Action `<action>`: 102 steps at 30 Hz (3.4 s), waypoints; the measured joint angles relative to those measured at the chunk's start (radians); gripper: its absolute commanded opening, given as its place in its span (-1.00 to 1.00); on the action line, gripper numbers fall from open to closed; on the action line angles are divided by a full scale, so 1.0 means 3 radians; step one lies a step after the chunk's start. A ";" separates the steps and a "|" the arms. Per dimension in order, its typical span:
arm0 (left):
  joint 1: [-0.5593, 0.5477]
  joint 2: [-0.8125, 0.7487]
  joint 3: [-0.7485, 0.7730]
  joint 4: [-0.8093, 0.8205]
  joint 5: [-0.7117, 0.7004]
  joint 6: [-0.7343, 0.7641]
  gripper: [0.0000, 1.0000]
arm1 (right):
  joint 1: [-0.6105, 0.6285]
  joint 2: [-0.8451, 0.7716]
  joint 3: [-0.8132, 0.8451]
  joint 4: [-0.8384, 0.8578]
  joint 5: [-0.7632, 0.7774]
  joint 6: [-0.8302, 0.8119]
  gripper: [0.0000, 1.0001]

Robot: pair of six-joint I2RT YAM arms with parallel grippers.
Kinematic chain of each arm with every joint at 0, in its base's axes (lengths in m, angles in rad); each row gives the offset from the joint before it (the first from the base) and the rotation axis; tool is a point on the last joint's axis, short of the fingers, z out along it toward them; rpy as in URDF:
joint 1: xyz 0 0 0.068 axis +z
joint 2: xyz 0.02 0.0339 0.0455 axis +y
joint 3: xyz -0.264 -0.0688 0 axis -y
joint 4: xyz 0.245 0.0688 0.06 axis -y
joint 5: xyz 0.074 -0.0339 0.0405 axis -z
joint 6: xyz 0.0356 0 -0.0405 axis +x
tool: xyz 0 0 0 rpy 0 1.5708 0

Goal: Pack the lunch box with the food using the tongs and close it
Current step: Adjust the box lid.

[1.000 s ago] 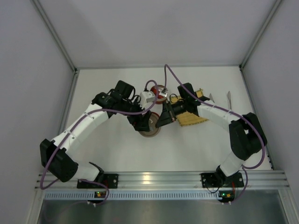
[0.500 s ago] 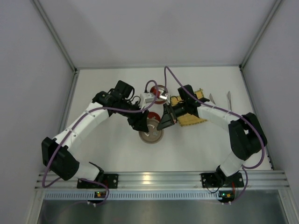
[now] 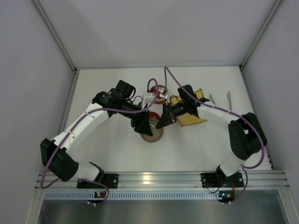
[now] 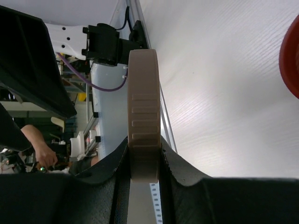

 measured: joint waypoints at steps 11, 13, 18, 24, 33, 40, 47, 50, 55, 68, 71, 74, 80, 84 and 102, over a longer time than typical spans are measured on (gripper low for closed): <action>0.0135 -0.0295 -0.0207 0.0488 -0.0876 -0.0474 0.50 | -0.0055 -0.0020 -0.0100 0.0289 0.0114 0.0500 -1.00; 0.0135 -0.0270 -0.0207 0.0507 -0.0877 -0.0486 0.50 | -0.0055 -0.0020 -0.0100 0.0367 0.0089 0.0612 -1.00; 0.0135 -0.0202 -0.0212 0.0544 -0.0927 -0.0510 0.50 | -0.0052 -0.0020 -0.0118 0.0675 0.0062 0.0964 -1.00; 0.0135 -0.0161 -0.0221 0.0543 -0.1053 -0.0521 0.50 | -0.0047 -0.0027 -0.0160 0.0963 0.0022 0.1316 -1.00; 0.0135 -0.0104 -0.0258 0.0544 -0.1144 -0.0535 0.46 | -0.0010 -0.0081 -0.0313 0.1434 -0.0001 0.1795 -1.00; 0.0135 -0.0088 -0.0289 0.0543 -0.1171 -0.0561 0.38 | -0.0005 -0.0116 -0.0350 0.1672 0.0011 0.2009 -1.00; 0.0175 -0.0086 -0.0301 0.0524 -0.0975 -0.0643 0.25 | -0.0006 -0.0134 -0.0436 0.1827 -0.0052 0.2196 -1.00; 0.0205 -0.0072 -0.0303 0.0492 -0.0833 -0.0679 0.19 | -0.0011 -0.0134 -0.0437 0.1867 -0.0098 0.2219 -1.00; 0.0262 -0.0032 -0.0322 0.0450 -0.0477 -0.0809 0.11 | -0.0017 -0.0134 -0.0439 0.1928 -0.0128 0.2218 -1.00; 0.0343 -0.0062 -0.0496 0.1544 0.0609 -0.1817 0.14 | 0.0004 -0.0175 -0.0431 0.1629 0.0261 0.1737 -1.00; 0.0342 -0.0083 -0.0474 0.1577 0.0518 -0.1778 0.32 | 0.0004 -0.0175 -0.0431 0.1564 0.0295 0.1680 -1.00; 0.0374 -0.0178 -0.0474 0.1484 0.0216 -0.1685 0.36 | -0.0029 -0.0178 -0.0436 0.1628 0.0292 0.1745 -1.00; 0.1139 -0.0669 -0.0890 0.1540 0.0042 -0.1719 0.38 | -0.0251 -0.0251 -0.0495 0.2205 0.0205 0.2241 -1.00; 0.1367 -0.0587 -0.1064 0.1625 0.0118 -0.1740 0.50 | -0.0319 -0.0258 -0.0544 0.3062 0.0170 0.2894 -1.00; 0.1029 -0.0792 -0.1785 0.3593 0.0665 -0.2989 0.65 | -0.0320 -0.0202 -0.0553 0.4669 0.0300 0.4081 -1.00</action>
